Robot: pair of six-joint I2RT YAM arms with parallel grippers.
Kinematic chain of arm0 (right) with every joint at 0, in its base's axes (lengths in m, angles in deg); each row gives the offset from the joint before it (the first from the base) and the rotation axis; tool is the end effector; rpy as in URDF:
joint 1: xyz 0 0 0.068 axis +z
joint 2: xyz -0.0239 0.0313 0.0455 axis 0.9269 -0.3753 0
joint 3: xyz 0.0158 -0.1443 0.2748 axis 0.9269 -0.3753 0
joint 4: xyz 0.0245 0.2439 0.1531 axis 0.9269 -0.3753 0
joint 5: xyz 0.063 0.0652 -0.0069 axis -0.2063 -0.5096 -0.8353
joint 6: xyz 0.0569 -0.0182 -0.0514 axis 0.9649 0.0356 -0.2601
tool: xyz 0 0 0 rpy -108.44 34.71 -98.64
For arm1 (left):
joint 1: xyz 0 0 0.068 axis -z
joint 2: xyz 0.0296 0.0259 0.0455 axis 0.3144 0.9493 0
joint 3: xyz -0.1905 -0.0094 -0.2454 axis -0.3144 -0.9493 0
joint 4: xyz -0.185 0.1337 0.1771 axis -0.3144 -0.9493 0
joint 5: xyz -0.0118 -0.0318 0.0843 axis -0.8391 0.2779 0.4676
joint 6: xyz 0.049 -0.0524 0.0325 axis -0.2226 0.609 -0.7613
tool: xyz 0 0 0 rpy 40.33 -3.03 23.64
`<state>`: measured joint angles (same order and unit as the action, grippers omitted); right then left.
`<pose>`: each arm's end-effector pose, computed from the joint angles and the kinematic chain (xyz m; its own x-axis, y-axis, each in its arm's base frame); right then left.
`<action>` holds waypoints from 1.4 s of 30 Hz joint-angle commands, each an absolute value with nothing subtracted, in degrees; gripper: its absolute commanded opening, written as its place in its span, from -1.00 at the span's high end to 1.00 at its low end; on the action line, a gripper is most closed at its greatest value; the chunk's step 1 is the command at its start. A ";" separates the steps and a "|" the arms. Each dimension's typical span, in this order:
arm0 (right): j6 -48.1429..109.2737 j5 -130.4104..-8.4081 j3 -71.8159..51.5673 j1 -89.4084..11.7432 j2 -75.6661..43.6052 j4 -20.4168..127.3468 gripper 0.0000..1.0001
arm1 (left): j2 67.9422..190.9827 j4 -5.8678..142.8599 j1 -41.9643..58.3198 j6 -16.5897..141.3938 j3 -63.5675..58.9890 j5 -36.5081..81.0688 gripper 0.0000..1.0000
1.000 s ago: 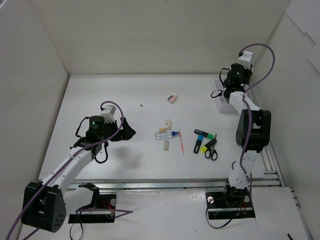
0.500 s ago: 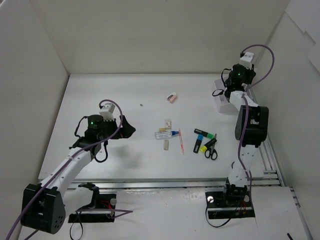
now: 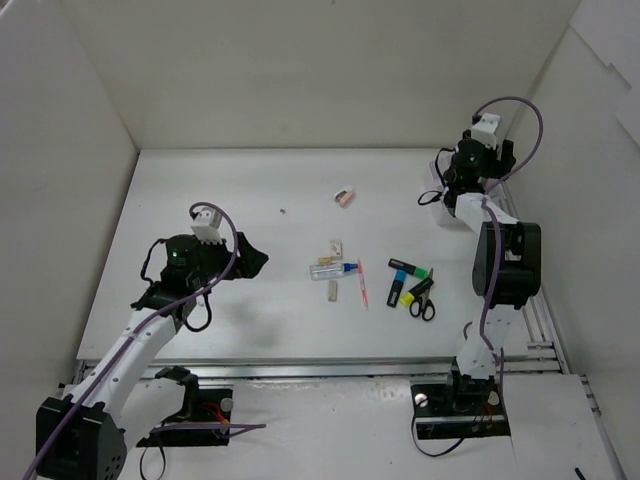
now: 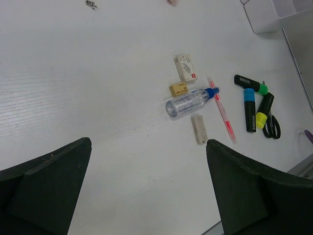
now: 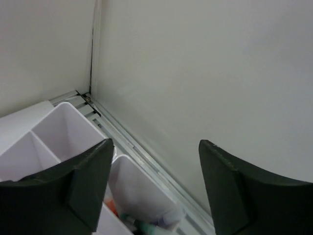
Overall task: Sort the stationery into containers
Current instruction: Place the pen in the storage box, then pick up the pen from the center of the board.
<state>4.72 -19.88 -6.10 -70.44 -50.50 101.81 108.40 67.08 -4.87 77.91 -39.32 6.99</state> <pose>0.5274 -0.0680 0.3003 -0.0294 -0.2417 -0.9699 0.7146 0.6734 -0.1895 0.2375 -0.0847 0.2831 -0.5399 -0.2999 -0.7865 0.3774 0.7490 -0.5447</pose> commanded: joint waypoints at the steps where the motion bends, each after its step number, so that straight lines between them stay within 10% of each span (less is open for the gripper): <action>1: 4.68 -18.27 -8.49 -64.48 -38.50 106.28 -0.49 | 106.35 68.94 -4.61 78.15 -39.12 6.90 -0.99; 4: 11.13 -20.45 -9.65 -59.55 -32.35 88.11 -0.95 | 105.47 67.98 -4.61 78.94 -39.48 6.37 -0.99; 7: 29.99 -34.31 -2.54 -58.73 -27.69 58.05 -0.96 | 104.42 66.66 -4.61 79.47 -39.39 6.20 -0.99; 26: 49.67 -49.47 -26.44 -32.37 -25.91 38.86 -0.93 | 95.28 55.67 -4.08 80.70 -42.55 6.02 -0.99; 36: 51.08 -50.69 -22.22 -31.22 -37.86 39.12 -0.02 | 92.11 54.26 -3.56 80.18 -43.43 6.55 -0.99; 42: 51.08 -48.24 -21.34 -31.31 -36.74 39.29 0.91 | 93.16 54.00 -3.56 80.00 -43.08 7.51 -0.99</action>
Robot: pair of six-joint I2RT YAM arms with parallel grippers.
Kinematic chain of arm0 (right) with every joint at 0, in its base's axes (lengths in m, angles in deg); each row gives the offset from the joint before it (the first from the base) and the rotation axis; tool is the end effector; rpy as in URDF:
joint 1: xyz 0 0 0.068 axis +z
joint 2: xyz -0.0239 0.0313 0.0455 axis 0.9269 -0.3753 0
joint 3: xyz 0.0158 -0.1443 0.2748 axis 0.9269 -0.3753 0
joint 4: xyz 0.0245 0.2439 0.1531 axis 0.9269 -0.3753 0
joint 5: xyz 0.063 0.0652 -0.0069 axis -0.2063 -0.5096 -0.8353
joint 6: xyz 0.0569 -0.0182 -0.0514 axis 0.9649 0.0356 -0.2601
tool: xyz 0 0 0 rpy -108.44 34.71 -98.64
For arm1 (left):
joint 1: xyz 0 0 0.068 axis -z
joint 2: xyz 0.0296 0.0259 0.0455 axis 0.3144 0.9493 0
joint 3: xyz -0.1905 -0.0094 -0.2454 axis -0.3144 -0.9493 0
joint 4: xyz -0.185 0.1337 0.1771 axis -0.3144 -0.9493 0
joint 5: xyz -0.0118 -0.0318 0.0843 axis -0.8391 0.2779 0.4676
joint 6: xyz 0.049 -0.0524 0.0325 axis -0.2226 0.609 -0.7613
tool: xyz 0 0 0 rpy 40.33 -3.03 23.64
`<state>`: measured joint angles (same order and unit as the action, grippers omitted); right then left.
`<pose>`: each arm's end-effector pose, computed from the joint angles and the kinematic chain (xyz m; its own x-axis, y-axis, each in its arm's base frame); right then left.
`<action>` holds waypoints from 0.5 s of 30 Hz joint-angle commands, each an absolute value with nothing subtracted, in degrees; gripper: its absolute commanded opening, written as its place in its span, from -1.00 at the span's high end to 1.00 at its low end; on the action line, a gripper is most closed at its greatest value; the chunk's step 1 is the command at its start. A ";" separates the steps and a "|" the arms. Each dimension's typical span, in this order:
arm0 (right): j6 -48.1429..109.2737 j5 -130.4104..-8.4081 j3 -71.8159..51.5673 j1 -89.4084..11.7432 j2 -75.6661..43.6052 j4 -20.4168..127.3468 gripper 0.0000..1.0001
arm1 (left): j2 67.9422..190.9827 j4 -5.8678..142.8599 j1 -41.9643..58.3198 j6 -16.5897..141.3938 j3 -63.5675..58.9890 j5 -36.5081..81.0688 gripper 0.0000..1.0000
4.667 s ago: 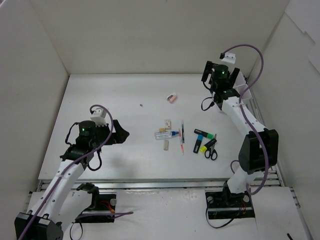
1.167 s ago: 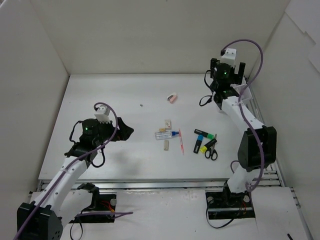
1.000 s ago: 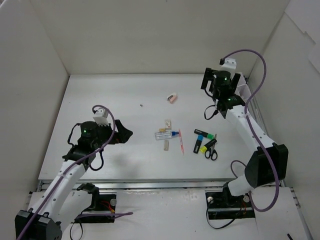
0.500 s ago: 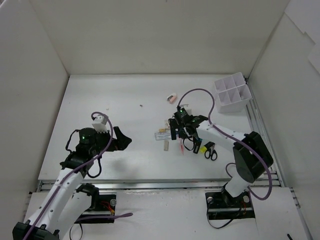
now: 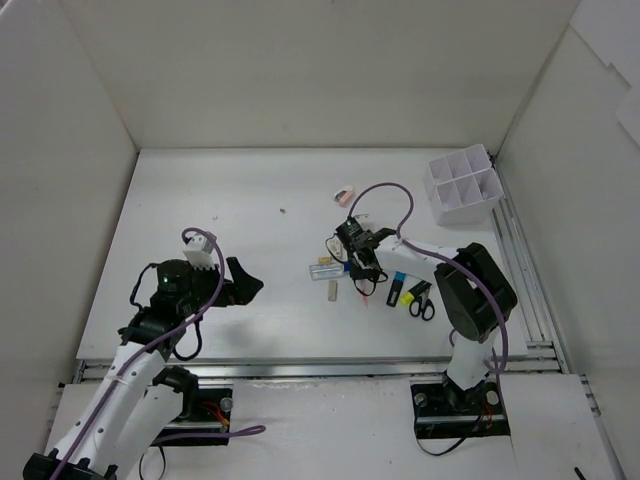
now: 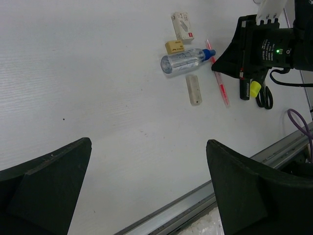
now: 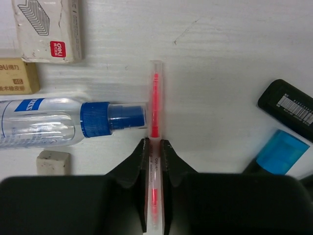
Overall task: Sort the stationery into containers
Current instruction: Pick up the pen from the center of the board.
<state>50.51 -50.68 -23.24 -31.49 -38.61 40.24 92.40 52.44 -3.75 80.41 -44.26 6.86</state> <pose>0.3440 0.2381 0.1578 -0.8106 -0.0497 -0.5835 -0.1451 0.9824 0.1178 0.1750 -0.0736 0.2710 -0.6082 -0.3090 -0.7312 0.3339 0.7361 -0.5888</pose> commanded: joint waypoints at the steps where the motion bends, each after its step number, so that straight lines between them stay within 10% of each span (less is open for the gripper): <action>1: 51.08 -46.58 -21.25 -31.48 -35.51 39.21 1.00 | 93.25 54.00 -3.56 79.92 -42.99 7.78 -0.99; 15: 34.94 -32.49 -25.10 -50.52 -8.44 67.77 1.00 | 102.13 60.85 -3.56 79.03 -39.04 6.99 -0.99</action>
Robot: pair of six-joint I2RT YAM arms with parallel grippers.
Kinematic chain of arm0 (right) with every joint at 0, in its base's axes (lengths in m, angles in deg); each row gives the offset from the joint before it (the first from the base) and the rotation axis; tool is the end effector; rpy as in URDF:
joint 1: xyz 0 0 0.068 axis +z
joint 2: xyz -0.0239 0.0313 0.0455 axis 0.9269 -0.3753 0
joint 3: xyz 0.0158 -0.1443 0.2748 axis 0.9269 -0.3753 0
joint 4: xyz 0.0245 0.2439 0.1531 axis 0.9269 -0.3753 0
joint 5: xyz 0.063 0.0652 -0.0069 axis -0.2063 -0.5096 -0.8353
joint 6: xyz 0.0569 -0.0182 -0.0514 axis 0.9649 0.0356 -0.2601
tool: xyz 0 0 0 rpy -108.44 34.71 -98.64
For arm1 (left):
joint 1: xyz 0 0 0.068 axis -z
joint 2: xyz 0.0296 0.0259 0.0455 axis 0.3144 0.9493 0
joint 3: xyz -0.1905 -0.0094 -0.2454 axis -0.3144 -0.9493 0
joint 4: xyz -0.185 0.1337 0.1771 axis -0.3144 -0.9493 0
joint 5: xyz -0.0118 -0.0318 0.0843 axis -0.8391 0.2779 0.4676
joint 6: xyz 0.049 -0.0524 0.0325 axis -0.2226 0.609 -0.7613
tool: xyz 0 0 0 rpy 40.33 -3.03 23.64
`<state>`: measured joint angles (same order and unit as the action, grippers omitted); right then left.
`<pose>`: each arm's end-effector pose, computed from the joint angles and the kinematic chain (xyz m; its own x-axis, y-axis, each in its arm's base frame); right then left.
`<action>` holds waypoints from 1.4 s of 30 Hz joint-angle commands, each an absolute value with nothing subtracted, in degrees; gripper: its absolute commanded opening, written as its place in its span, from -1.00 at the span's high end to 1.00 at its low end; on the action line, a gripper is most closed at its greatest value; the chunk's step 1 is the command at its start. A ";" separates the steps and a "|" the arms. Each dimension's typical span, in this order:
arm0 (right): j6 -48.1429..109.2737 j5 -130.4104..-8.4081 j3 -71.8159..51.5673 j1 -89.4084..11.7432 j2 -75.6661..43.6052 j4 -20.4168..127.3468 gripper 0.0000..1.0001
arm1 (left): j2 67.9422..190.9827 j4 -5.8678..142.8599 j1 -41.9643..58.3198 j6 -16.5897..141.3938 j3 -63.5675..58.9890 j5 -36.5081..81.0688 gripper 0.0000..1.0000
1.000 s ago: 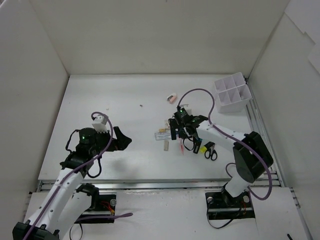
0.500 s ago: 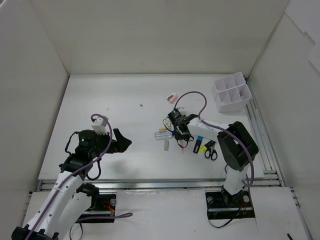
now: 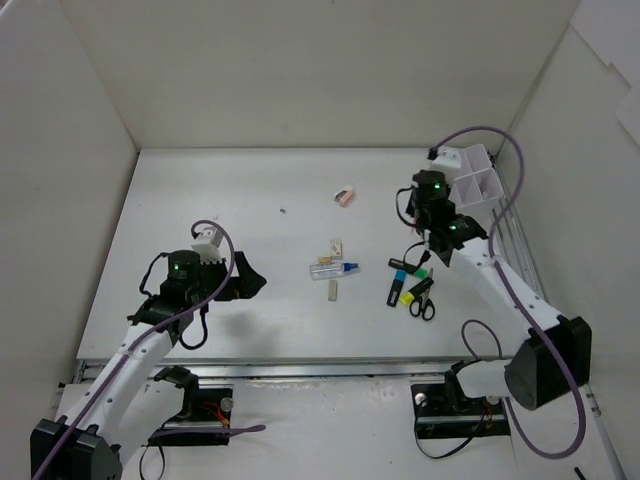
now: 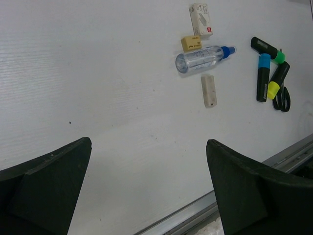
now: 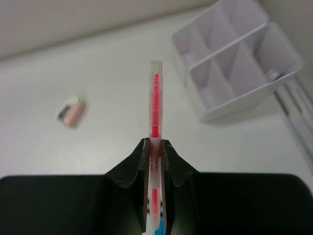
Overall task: Sort the stationery into containers
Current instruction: Place the pen in the storage box.
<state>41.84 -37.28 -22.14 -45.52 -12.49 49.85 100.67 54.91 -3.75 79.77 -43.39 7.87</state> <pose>0.3472 0.1131 0.3595 -0.2683 0.1949 -0.9434 0.1053 0.9794 0.1724 0.1999 -0.0789 0.2562 -0.6581 -0.2903 -0.6948 0.2812 0.7612 -0.5843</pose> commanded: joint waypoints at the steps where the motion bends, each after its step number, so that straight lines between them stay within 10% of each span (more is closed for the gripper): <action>1: 33.52 -33.72 -26.85 -52.38 -6.25 72.99 1.00 | 103.26 61.46 -3.56 79.12 -39.04 6.73 -0.99; 14: 22.70 -32.76 -15.63 -72.08 -28.45 103.00 1.00 | 110.04 64.99 -3.03 77.19 -35.70 6.63 -0.99; 34: 16.10 -23.89 -6.74 -73.41 -49.03 110.13 0.99 | 116.55 65.95 -3.03 76.40 -33.59 6.55 -0.99; 42: 20.23 -24.76 -15.44 -73.06 -41.84 110.22 0.24 | 114.97 65.08 -3.03 76.13 -33.59 6.46 -0.99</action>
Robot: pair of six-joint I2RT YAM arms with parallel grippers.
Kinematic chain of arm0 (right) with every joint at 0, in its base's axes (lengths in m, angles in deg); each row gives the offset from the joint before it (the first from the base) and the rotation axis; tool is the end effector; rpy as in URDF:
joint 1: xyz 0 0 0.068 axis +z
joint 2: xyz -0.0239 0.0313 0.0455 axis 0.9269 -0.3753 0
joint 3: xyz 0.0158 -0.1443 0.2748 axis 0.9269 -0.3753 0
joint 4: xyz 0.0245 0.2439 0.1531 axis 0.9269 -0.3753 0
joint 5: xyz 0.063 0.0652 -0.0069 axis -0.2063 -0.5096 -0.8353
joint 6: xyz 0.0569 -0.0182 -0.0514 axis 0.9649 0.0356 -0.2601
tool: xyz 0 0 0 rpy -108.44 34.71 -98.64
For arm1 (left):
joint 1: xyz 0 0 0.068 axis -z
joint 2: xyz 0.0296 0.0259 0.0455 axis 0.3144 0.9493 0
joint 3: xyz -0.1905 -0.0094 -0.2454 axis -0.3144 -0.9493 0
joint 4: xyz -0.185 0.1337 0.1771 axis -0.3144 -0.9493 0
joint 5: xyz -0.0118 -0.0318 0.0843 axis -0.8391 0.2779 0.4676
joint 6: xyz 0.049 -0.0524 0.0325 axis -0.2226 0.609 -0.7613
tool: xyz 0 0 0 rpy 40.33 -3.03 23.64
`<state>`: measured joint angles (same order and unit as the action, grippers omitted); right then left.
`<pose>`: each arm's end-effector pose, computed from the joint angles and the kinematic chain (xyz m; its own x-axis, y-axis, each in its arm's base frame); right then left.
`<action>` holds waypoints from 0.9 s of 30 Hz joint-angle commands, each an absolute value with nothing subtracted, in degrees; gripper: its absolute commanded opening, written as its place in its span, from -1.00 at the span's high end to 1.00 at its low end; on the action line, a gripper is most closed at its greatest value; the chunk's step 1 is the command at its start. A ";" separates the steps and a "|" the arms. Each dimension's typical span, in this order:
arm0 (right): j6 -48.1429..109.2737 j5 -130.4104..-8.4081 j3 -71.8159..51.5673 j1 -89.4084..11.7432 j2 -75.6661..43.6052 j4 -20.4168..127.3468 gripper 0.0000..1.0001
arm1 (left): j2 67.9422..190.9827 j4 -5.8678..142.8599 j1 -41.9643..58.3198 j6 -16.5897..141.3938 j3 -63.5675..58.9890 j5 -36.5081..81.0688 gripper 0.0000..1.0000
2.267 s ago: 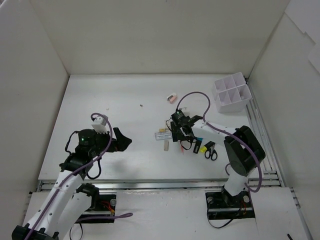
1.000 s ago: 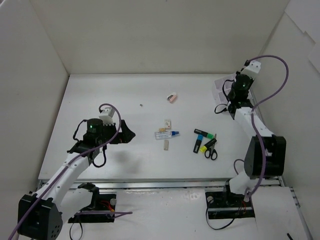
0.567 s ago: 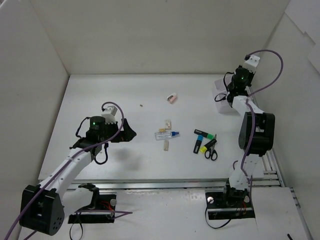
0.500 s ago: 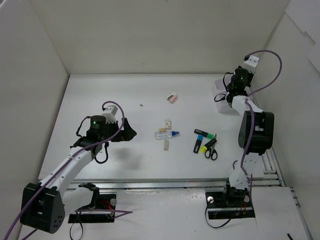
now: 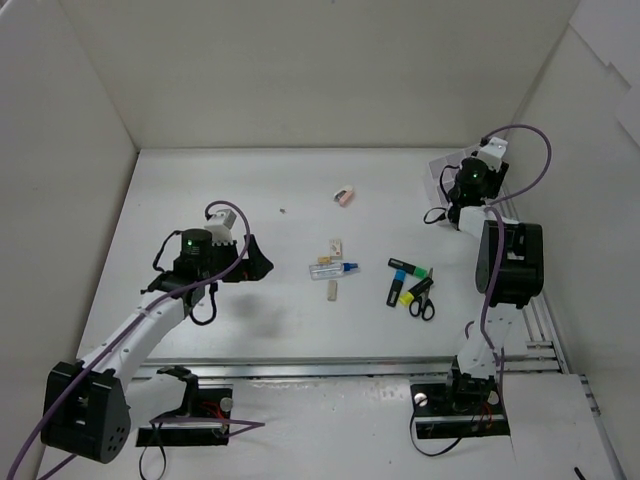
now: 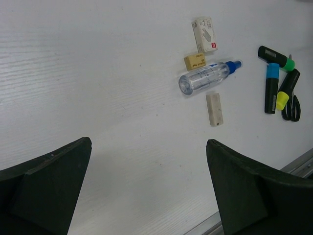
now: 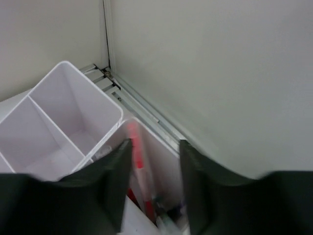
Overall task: Sort the stationery into containers
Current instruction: Place the pen in the storage box, then pick up the pen from the center of the board.
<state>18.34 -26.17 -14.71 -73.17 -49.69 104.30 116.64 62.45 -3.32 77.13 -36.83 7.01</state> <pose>0.5091 -0.0860 0.2574 0.0517 -0.0818 -0.9953 0.6577 0.7528 -0.0277 0.2569 -0.0968 0.2556 -0.6732 -0.2401 -0.6994 0.3086 0.7682 -0.5609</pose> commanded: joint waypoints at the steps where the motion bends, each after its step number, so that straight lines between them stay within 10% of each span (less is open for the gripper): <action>1: 20.24 -24.94 -15.88 -72.97 -40.87 110.14 0.09 | 114.70 64.99 -3.03 76.13 -33.59 6.55 -0.99; 8: 15.49 -26.43 -18.26 -68.93 -29.09 106.72 -0.96 | 109.17 63.67 -3.03 76.66 -35.61 6.64 -0.99; 15: 30.16 -50.66 -7.98 -65.85 -21.17 62.22 -0.96 | 105.13 59.89 -3.03 76.84 -36.40 7.26 -0.99; 27: 17.86 -58.53 -13.86 -54.25 -22.91 33.87 -0.96 | 96.16 55.76 -2.50 75.96 -40.88 5.94 -0.99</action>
